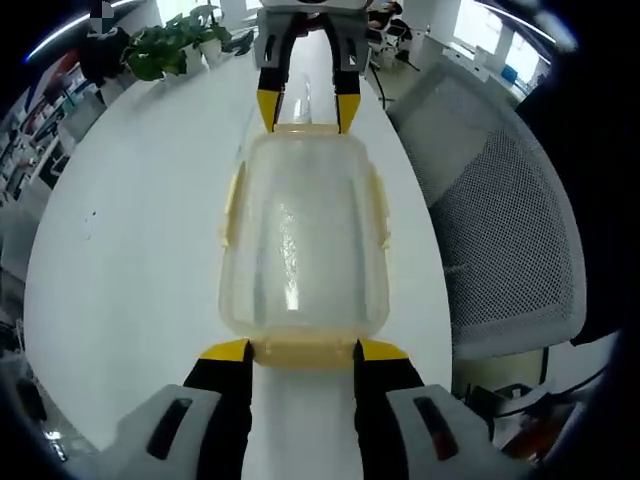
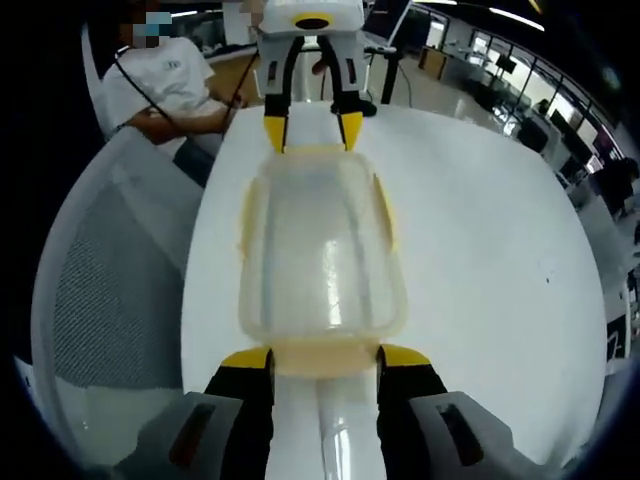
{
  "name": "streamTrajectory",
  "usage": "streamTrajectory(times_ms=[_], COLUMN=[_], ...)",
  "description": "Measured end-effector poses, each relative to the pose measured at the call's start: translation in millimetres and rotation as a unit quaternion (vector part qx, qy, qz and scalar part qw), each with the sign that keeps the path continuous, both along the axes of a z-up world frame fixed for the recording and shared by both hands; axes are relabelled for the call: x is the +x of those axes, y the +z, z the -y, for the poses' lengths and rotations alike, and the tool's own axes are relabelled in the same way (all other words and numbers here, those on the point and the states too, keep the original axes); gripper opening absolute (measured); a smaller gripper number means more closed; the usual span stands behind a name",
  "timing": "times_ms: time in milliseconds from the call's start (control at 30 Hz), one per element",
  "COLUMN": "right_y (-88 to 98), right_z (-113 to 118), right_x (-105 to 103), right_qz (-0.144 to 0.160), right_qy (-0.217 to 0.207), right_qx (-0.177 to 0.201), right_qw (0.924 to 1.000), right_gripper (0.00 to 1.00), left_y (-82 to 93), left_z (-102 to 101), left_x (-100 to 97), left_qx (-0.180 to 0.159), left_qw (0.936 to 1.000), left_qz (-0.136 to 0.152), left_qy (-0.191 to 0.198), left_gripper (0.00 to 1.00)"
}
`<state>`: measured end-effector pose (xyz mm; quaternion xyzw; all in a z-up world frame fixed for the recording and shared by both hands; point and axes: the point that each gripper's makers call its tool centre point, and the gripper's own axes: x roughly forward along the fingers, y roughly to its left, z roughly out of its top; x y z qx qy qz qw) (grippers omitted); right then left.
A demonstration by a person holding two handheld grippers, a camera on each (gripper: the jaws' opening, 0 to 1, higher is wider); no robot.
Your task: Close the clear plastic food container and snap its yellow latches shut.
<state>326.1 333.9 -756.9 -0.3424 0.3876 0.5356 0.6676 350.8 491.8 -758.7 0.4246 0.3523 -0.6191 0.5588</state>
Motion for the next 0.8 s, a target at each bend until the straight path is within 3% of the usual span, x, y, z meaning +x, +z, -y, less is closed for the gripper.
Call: streamTrajectory(times_ms=[433, 800], right_y=[12.4, 14.1], right_z=[5.4, 13.6], right_x=[17.3, 24.7], right_qz=[0.012, 0.007], right_qy=[0.005, 0.019], right_qx=[-0.008, -0.001], right_qw=[0.9999, 0.9998], right_gripper=[0.39, 0.39], left_y=[15.2, 13.9], left_z=[5.2, 13.2], left_x=[12.9, 18.8], left_qx=[-0.008, -0.002], left_qw=[0.9998, 0.9997], left_qz=[0.014, 0.011], left_qy=[0.011, 0.023], left_gripper=[0.39, 0.39])
